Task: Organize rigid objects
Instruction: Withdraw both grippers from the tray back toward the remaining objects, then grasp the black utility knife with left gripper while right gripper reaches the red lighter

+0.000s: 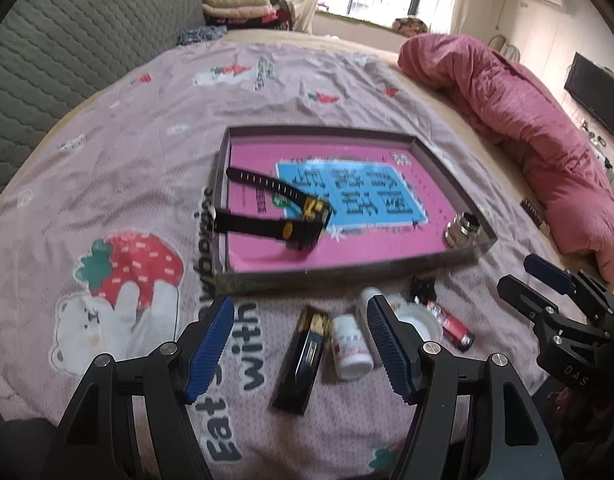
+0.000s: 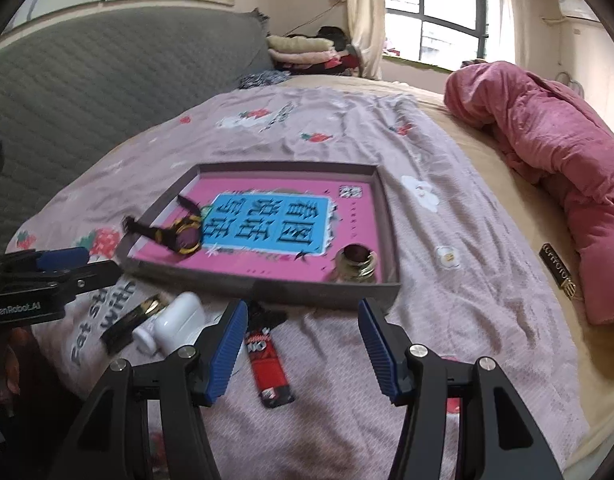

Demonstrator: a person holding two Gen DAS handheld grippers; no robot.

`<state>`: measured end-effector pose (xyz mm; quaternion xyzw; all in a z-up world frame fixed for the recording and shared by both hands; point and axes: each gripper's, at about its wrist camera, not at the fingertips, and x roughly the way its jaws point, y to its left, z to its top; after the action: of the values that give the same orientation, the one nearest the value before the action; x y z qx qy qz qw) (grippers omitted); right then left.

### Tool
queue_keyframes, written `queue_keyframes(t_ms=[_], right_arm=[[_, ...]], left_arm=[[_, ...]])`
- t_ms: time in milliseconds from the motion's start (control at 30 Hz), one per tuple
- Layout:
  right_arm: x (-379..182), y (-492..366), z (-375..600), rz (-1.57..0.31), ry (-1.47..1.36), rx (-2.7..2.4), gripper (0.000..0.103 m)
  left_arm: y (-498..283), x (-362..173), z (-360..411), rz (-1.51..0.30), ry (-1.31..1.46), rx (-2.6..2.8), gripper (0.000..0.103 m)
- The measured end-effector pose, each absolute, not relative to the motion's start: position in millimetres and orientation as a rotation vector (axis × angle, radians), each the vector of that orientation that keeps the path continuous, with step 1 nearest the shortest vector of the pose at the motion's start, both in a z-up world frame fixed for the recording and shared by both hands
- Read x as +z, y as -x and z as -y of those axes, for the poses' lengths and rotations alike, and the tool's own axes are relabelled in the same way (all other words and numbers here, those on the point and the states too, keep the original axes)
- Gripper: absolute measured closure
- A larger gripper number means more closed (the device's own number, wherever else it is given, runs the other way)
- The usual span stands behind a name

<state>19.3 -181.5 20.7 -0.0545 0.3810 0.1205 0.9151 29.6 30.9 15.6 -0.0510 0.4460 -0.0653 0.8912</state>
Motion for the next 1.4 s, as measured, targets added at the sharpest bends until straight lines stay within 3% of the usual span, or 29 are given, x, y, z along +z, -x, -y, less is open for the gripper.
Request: queue_keyframes(t_ms=[1400], right_arm=[[-19, -5, 142, -0.971, 0.154, 0.468, 0.046]], left_arm=[[-26, -29, -29, -1.127, 0.038, -0.145, 0.032]])
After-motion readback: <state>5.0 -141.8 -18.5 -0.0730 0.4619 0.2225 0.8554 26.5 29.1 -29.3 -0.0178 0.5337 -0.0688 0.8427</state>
